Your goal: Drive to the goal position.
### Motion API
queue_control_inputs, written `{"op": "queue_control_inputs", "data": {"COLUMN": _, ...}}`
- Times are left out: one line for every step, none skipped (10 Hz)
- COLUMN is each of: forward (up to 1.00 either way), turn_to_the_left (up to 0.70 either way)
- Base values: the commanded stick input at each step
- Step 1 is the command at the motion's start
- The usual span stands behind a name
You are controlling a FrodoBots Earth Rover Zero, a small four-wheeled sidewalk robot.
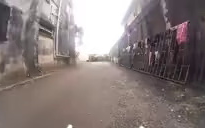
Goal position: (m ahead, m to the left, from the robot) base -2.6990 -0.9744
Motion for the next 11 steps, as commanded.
{"op": "queue_control_inputs", "data": {"forward": 0.70, "turn_to_the_left": 0.00}}
{"op": "queue_control_inputs", "data": {"forward": 0.70, "turn_to_the_left": 0.00}}
{"op": "queue_control_inputs", "data": {"forward": 0.70, "turn_to_the_left": 0.00}}
{"op": "queue_control_inputs", "data": {"forward": 0.70, "turn_to_the_left": 0.00}}
{"op": "queue_control_inputs", "data": {"forward": 0.70, "turn_to_the_left": 0.00}}
{"op": "queue_control_inputs", "data": {"forward": 0.70, "turn_to_the_left": 0.00}}
{"op": "queue_control_inputs", "data": {"forward": 0.70, "turn_to_the_left": 0.00}}
{"op": "queue_control_inputs", "data": {"forward": 0.70, "turn_to_the_left": 0.00}}
{"op": "queue_control_inputs", "data": {"forward": 0.70, "turn_to_the_left": 0.00}}
{"op": "queue_control_inputs", "data": {"forward": 0.70, "turn_to_the_left": 0.00}}
{"op": "queue_control_inputs", "data": {"forward": 0.70, "turn_to_the_left": 0.00}}
